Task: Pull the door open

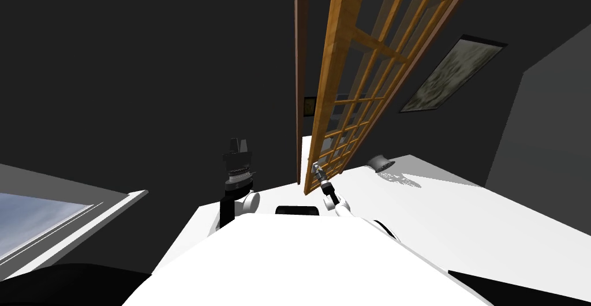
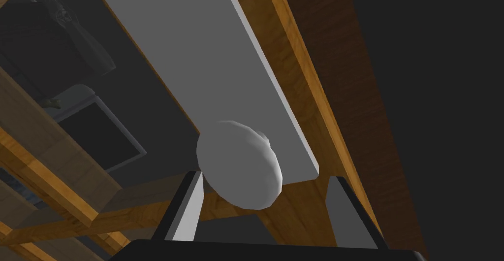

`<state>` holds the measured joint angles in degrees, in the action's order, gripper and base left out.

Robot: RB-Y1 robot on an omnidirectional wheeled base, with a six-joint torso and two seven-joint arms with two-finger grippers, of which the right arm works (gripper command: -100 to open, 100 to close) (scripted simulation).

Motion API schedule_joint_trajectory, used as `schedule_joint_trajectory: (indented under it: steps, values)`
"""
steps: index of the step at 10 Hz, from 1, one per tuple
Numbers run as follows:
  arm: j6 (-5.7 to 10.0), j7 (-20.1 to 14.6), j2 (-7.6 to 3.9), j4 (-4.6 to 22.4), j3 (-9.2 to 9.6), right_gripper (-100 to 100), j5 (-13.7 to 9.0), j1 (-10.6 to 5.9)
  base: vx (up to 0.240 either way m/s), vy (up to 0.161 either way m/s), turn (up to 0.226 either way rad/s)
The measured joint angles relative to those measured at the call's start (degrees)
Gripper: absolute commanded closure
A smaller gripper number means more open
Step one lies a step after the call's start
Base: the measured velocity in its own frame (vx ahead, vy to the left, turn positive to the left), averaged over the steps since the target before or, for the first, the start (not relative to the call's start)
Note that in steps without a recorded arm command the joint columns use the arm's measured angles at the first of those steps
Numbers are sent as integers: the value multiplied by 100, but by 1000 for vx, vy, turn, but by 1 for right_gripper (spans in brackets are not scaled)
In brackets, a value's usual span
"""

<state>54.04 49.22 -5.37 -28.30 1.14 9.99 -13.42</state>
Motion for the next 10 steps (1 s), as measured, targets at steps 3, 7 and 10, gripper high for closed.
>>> schedule_joint_trajectory:
  steps: [3, 7, 10]
  values:
    - [-17, -464, -47, -39, -51, 100, -27, -2, -39, -19, 83]
    - [130, -919, -82, 276, -138, 100, -81, -154, -17, -16, 37]
    - [31, -1094, -115, 84, -135, 100, -76, -56, -14, -9, 74]
